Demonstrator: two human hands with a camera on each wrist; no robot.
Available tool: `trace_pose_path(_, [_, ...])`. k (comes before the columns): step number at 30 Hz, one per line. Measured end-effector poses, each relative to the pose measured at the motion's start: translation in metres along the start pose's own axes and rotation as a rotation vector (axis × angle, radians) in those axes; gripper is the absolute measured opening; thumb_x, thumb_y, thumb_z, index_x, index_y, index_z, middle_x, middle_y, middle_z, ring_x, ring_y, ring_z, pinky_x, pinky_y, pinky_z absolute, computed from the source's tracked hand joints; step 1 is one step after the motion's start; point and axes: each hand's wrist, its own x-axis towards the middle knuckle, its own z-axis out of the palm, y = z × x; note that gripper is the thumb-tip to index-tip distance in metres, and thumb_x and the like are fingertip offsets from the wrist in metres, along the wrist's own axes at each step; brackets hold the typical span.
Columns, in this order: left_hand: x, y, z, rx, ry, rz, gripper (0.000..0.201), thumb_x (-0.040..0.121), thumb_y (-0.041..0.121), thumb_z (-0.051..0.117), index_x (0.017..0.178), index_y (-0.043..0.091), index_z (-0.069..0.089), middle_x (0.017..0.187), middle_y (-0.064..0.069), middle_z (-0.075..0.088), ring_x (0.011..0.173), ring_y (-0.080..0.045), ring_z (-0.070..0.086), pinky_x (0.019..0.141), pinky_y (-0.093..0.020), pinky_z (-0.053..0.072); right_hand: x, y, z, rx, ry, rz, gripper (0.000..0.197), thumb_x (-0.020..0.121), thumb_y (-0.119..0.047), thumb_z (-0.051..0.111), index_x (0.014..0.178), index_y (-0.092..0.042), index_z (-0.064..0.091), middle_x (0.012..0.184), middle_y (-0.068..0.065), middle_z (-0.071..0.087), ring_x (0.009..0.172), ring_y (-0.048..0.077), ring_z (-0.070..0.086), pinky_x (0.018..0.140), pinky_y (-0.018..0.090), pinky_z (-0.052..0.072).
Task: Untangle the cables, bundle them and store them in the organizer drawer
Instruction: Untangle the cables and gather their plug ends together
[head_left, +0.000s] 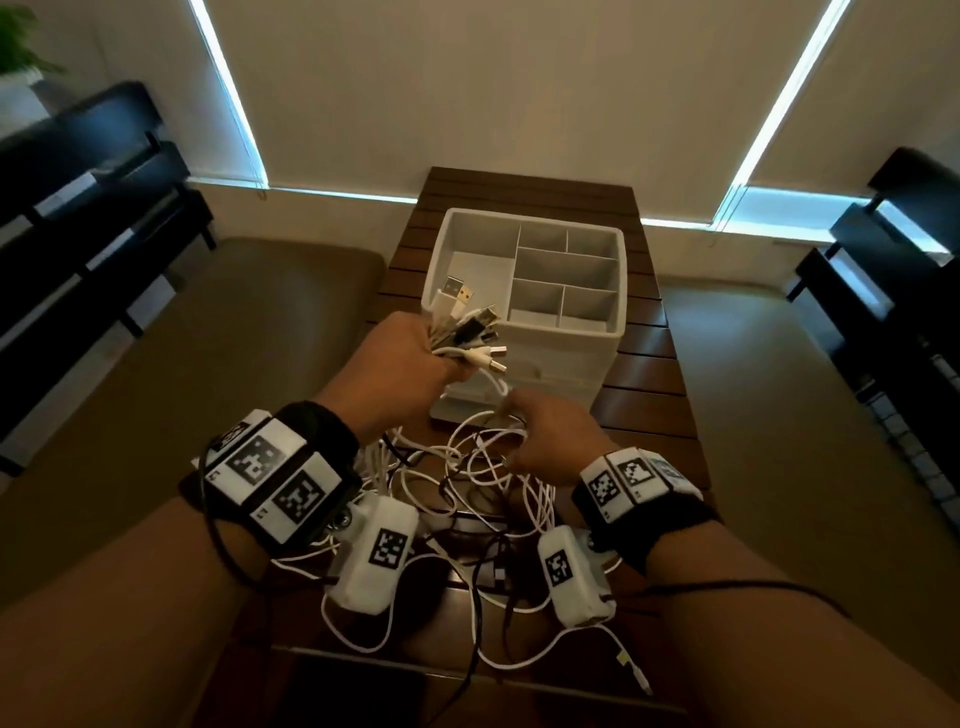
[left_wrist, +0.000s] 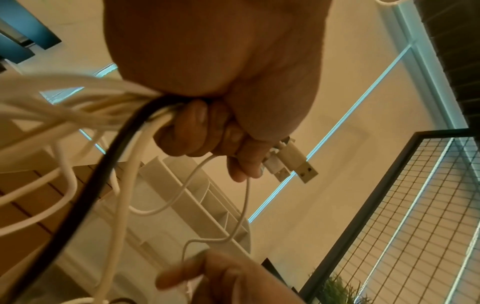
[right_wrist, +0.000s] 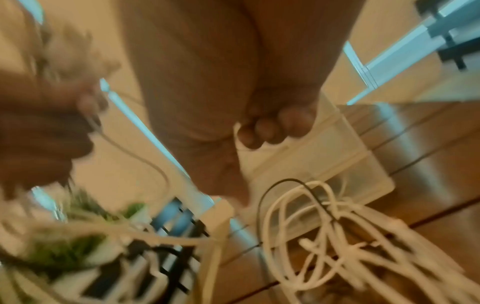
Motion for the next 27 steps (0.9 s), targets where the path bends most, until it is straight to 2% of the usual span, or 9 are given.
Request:
trace_pose_path(4, [-0.001, 0.005, -0.002, -0.055, -0.014, -0.005, 0.005, 0.084, 0.016, 0.071, 0.081, 0.013, 0.071, 0.081, -0.007, 0.071, 0.082, -0.027, 0.067, 0.071, -0.039, 0.054, 0.004, -0.007, 0.003, 0.235, 0.078, -0.038, 0.016, 0.084, -0.032, 0.069, 0.092, -0.019, 0.068, 0.086, -0.004, 0.063, 0.081, 0.014, 0.062, 0.076, 0.033, 0.054])
trace_pose_path(6, [-0.002, 0.007, -0.007, -0.054, -0.019, -0.01, 0.008, 0.084, 0.016, 0.071, 0.076, 0.017, 0.07, 0.077, 0.001, 0.069, 0.075, -0.018, 0.063, 0.062, -0.027, 0.046, 0.005, 0.004, 0.003, 0.233, 0.207, 0.073, 0.02, 0.08, -0.033, 0.073, 0.081, -0.018, 0.059, 0.083, 0.002, 0.063, 0.08, 0.019, 0.063, 0.077, 0.041, 0.056])
trace_pose_path(9, [-0.003, 0.008, -0.017, -0.022, -0.021, -0.02, 0.009, 0.082, 0.016, 0.072, 0.074, 0.015, 0.07, 0.074, 0.002, 0.067, 0.067, -0.009, 0.059, 0.057, -0.02, 0.039, 0.002, 0.013, -0.003, 0.386, 0.391, 0.075, 0.043, 0.067, -0.029, 0.083, 0.098, -0.028, 0.053, 0.098, -0.01, 0.051, 0.086, 0.009, 0.055, 0.072, 0.031, 0.054])
trace_pose_path(12, [-0.004, 0.009, -0.023, 0.031, -0.072, -0.028, 0.01, 0.08, 0.017, 0.075, 0.072, 0.014, 0.071, 0.069, 0.001, 0.068, 0.06, -0.005, 0.058, 0.052, -0.016, 0.041, -0.004, 0.004, -0.011, 0.361, 0.263, -0.178, 0.016, 0.082, -0.027, 0.072, 0.096, -0.026, 0.064, 0.097, -0.007, 0.056, 0.082, 0.003, 0.054, 0.071, 0.024, 0.048])
trace_pose_path(15, [-0.007, 0.007, -0.037, 0.079, -0.086, -0.035, 0.019, 0.081, 0.016, 0.075, 0.064, 0.014, 0.066, 0.048, 0.007, 0.06, 0.04, 0.002, 0.051, 0.04, -0.01, 0.035, -0.01, 0.005, -0.019, 0.39, 0.123, -0.18, 0.002, 0.088, -0.021, 0.066, 0.087, -0.022, 0.068, 0.081, -0.006, 0.066, 0.073, 0.007, 0.062, 0.067, 0.026, 0.051])
trace_pose_path(19, [-0.011, -0.002, -0.051, 0.022, -0.121, -0.113, 0.017, 0.082, 0.01, 0.073, 0.068, 0.007, 0.065, 0.041, 0.007, 0.053, 0.034, 0.0, 0.041, 0.037, -0.014, 0.032, -0.023, 0.002, -0.019, 0.478, 0.078, -0.216, 0.074, 0.063, -0.026, 0.087, 0.123, -0.045, 0.048, 0.116, -0.014, 0.051, 0.086, 0.007, 0.058, 0.071, 0.022, 0.055])
trace_pose_path(20, [-0.012, -0.003, -0.048, 0.027, -0.132, -0.111, 0.017, 0.081, 0.01, 0.073, 0.067, 0.008, 0.065, 0.04, 0.007, 0.054, 0.033, 0.0, 0.043, 0.036, -0.013, 0.032, -0.025, -0.007, -0.017, 0.486, 0.02, -0.237, 0.078, 0.063, -0.03, 0.087, 0.126, -0.049, 0.046, 0.119, -0.014, 0.049, 0.088, 0.006, 0.057, 0.074, 0.022, 0.055])
trace_pose_path(24, [-0.014, -0.009, -0.035, 0.025, -0.149, -0.093, 0.015, 0.081, 0.008, 0.074, 0.068, 0.012, 0.066, 0.041, 0.009, 0.055, 0.033, 0.002, 0.043, 0.038, -0.012, 0.033, -0.02, -0.034, -0.003, 0.51, -0.02, -0.293, 0.01, 0.088, -0.026, 0.067, 0.094, -0.02, 0.07, 0.087, 0.007, 0.068, 0.069, 0.01, 0.06, 0.064, 0.024, 0.05])
trace_pose_path(27, [-0.004, -0.021, -0.055, -0.087, -0.004, -0.119, 0.004, 0.083, 0.014, 0.073, 0.08, 0.012, 0.072, 0.046, 0.008, 0.053, 0.038, -0.002, 0.039, 0.04, -0.02, 0.029, -0.022, -0.026, 0.003, 0.436, -0.077, -0.243, 0.018, 0.09, -0.026, 0.064, 0.09, -0.01, 0.071, 0.076, 0.012, 0.068, 0.057, 0.011, 0.057, 0.054, 0.018, 0.046])
